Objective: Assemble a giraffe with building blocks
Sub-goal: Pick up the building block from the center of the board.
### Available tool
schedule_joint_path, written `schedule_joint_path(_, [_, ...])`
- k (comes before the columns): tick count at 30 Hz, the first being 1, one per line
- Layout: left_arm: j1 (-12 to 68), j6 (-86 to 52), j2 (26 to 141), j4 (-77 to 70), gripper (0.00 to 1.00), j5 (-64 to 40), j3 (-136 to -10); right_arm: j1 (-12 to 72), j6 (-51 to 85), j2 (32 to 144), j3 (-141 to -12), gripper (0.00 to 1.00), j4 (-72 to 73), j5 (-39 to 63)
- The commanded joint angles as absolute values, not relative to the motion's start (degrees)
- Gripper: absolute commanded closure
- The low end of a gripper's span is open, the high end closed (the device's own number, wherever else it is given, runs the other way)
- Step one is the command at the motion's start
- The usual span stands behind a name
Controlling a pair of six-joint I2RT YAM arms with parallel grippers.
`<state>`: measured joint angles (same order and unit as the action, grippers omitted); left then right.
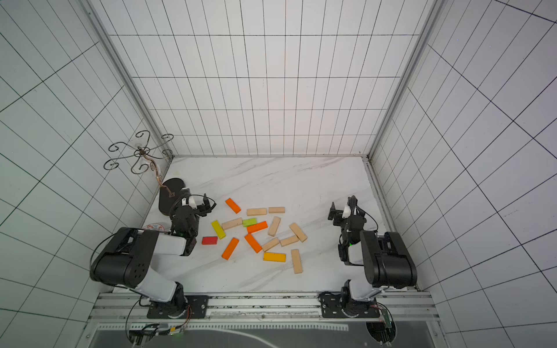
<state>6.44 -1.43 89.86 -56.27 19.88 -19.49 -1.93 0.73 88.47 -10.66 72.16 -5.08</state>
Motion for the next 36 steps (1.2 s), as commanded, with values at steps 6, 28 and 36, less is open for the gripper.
schedule_joint_path(6, [6.64,-0.88,89.49,-56.45,0.03,20.48,-20.3,-1.85,-0.09,88.68,-14.5,0.0,72.42,-4.92])
schedule_joint_path(28, [6.66,-0.44,89.49,-58.22,0.12,20.18,-19.99,-2.18,0.24,87.6,-14.41,0.04,72.55,-4.77])
schedule_joint_path(36, [9.34,-12.16,69.83,-14.33,0.19,30.23,-38.71,1.16,19.27,72.7,-39.18,0.1,19.55,-15.73])
